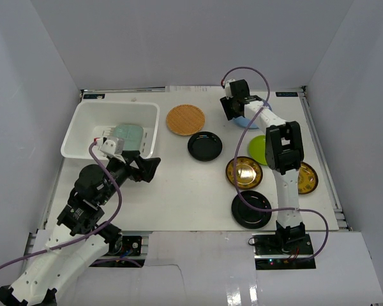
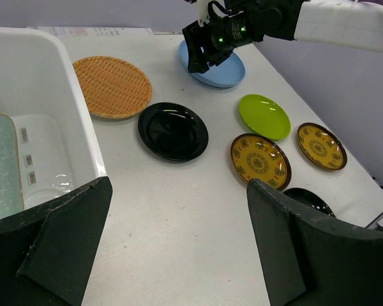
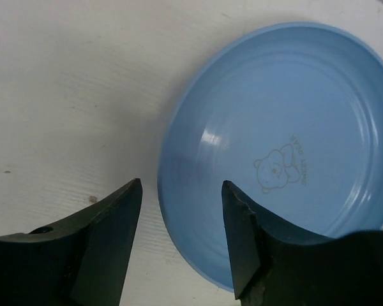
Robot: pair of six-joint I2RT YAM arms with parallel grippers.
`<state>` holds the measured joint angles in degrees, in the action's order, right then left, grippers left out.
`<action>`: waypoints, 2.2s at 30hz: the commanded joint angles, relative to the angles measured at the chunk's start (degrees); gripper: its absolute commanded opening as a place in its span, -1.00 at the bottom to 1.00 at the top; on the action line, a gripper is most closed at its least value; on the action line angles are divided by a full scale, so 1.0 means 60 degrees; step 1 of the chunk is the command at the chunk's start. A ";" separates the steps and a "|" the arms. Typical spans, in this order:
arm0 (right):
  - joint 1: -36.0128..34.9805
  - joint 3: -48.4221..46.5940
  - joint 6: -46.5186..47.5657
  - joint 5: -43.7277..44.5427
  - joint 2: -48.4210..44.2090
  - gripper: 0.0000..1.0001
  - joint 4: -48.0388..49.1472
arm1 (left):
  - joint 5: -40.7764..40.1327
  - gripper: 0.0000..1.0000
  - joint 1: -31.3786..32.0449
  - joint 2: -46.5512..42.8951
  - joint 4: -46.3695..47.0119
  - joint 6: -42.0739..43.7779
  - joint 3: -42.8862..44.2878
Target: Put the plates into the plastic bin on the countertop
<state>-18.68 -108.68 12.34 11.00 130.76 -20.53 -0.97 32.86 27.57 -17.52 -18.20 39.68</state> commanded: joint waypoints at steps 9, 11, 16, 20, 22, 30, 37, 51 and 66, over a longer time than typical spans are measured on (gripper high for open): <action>-0.0036 0.0241 0.0375 0.0772 -0.0214 -0.85 0.1120 | 0.0220 0.96 -0.0144 0.0121 0.0210 0.0206 -0.0080; -0.0255 0.0694 0.0536 0.1066 -0.1089 -0.84 0.1780 | 0.0586 0.96 -0.0276 0.0121 0.0239 0.0206 -0.0051; -0.1396 0.1853 0.1414 0.0731 -0.3230 -0.85 0.3113 | 0.0719 0.96 -0.0540 -0.0170 0.0443 -0.0232 0.0065; -0.2918 0.1957 0.1124 -0.1272 -0.4522 -0.84 0.3832 | 0.0662 0.96 -0.0526 -0.0668 0.0503 -0.0599 0.0882; -0.3418 0.1274 0.0642 -0.2601 -0.4479 -0.84 0.3848 | 0.0340 0.96 -0.0526 -0.0946 0.0517 -0.0702 0.1353; -0.6478 -0.3837 0.1063 -0.3490 -0.0663 -0.85 0.2047 | -0.1596 0.96 -0.0526 -0.2061 0.0402 -0.0937 0.2981; -0.7609 -0.3521 0.1883 -0.2963 0.0544 -0.85 0.2793 | -0.1947 0.96 -0.0526 -0.2325 -0.0990 -0.1142 0.3318; -0.7538 -0.2618 0.0146 -0.2931 -0.0082 0.73 0.4505 | -0.2050 0.96 -0.0526 -0.1770 -0.1665 -0.1669 0.2967; -0.2633 0.5766 -0.6493 -0.2977 -0.5418 -0.42 0.6999 | -0.0395 0.96 -0.0526 -0.0069 -0.0684 -0.2007 0.1327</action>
<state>-39.59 -76.58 -15.90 -8.01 96.25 21.08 -6.00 29.93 26.96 -23.86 -31.53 48.88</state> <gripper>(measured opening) 0.302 0.978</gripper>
